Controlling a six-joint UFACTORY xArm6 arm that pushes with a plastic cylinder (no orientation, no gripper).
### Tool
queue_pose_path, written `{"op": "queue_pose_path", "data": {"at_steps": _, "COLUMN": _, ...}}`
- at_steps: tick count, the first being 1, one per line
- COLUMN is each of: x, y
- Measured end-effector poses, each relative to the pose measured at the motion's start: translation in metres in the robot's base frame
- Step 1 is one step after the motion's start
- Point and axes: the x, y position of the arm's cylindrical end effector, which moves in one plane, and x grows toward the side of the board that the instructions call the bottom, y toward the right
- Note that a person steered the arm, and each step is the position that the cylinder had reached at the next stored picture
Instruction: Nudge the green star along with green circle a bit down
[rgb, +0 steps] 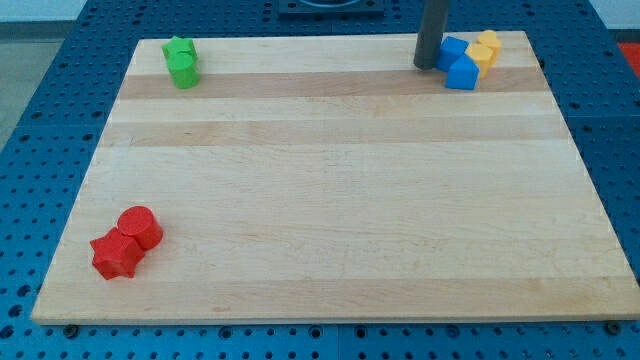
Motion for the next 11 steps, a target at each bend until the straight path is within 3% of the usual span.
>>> {"op": "queue_pose_path", "data": {"at_steps": 2, "x": 0.000, "y": -0.011}}
{"op": "queue_pose_path", "data": {"at_steps": 4, "x": -0.002, "y": -0.108}}
{"op": "queue_pose_path", "data": {"at_steps": 8, "x": -0.066, "y": -0.260}}
{"op": "queue_pose_path", "data": {"at_steps": 11, "x": -0.068, "y": -0.355}}
